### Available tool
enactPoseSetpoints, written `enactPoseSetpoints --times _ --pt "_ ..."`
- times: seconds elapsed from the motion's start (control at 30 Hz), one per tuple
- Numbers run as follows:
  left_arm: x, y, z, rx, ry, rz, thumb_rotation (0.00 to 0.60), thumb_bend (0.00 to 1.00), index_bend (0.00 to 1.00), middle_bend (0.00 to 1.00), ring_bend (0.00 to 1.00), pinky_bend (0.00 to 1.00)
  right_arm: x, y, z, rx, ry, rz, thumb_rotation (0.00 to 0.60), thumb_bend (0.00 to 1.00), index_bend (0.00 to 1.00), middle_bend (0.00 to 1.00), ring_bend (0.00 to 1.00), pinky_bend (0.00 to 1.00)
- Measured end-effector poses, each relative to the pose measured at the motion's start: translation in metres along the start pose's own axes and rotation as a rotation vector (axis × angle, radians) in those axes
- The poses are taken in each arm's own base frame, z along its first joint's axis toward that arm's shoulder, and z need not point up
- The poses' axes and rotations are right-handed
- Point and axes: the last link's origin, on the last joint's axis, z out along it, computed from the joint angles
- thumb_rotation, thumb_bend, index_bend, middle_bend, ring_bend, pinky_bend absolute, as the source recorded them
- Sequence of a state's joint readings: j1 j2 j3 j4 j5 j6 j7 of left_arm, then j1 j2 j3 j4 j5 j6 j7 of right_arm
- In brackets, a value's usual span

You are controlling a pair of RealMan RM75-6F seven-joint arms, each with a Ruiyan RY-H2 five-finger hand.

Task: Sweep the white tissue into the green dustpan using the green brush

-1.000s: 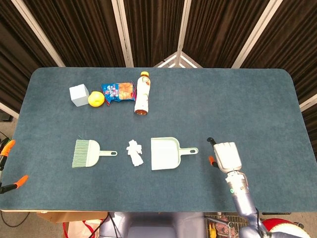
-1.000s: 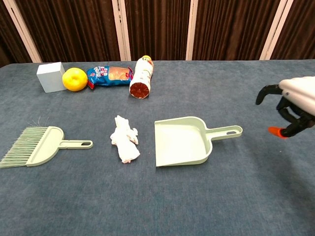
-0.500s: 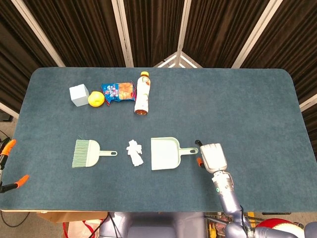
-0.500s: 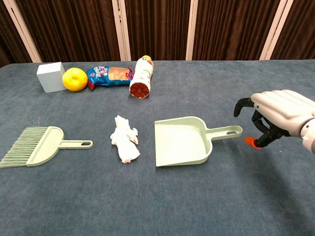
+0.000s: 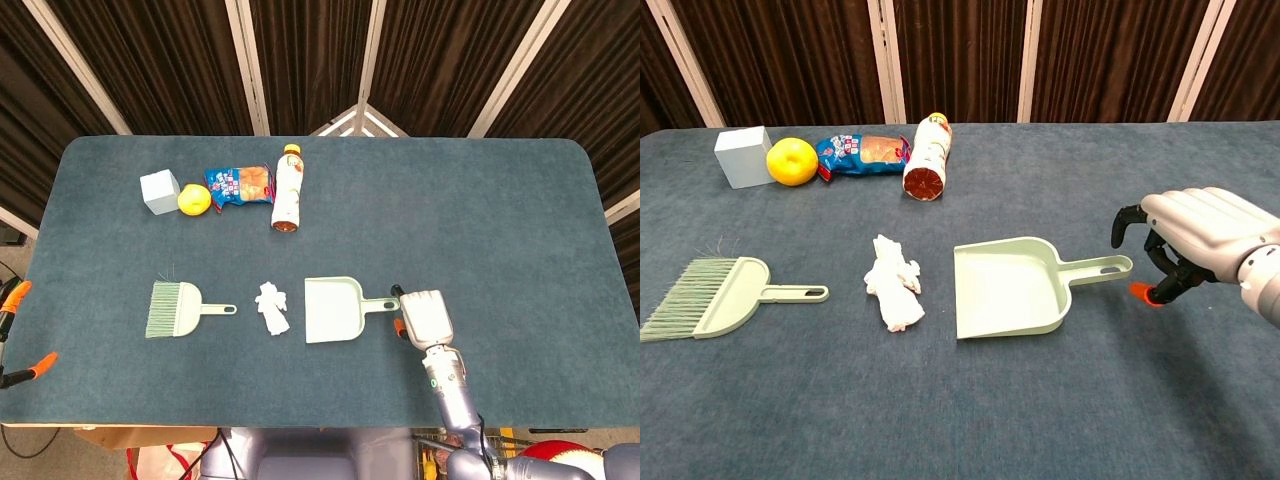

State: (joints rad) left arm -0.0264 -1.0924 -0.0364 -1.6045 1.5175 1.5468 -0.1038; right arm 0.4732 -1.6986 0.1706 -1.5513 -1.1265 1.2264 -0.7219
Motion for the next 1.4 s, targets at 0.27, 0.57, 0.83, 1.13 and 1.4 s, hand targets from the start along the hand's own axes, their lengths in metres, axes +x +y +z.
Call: enactPoseSetpoints --times 0.27,0.57,0.83,1.13,1.4 --pt "0.0 0.0 0.001 0.002 0.0 0.0 0.6 0.0 0.0 0.0 0.0 0.0 -0.003 -0.008 0.0 0.009 -0.011 0.007 0.6 0.33 0.38 0.83 0.84 0.86" --pt "0.0 0.0 0.001 0.005 -0.002 -0.001 0.6 0.0 0.0 0.0 0.0 0.0 -0.018 -0.013 0.018 0.003 -0.006 0.005 0.6 0.33 0.38 0.83 0.84 0.86" --pt "0.0 0.0 0.0 0.002 0.0 -0.002 0.6 0.0 0.0 0.0 0.0 0.0 -0.016 -0.012 0.016 0.007 -0.009 0.016 0.6 0.45 0.51 0.83 0.84 0.86" --pt "0.0 0.001 0.0 0.004 0.0 -0.003 0.6 0.0 0.0 0.0 0.0 0.0 -0.01 -0.012 0.015 0.016 0.003 0.014 0.6 0.5 0.67 0.84 0.84 0.86" --pt "-0.002 0.005 0.004 0.014 -0.014 -0.034 0.6 0.0 0.0 0.0 0.0 0.01 0.003 0.0 0.016 0.019 0.058 -0.036 0.6 0.5 0.67 0.84 0.84 0.86"
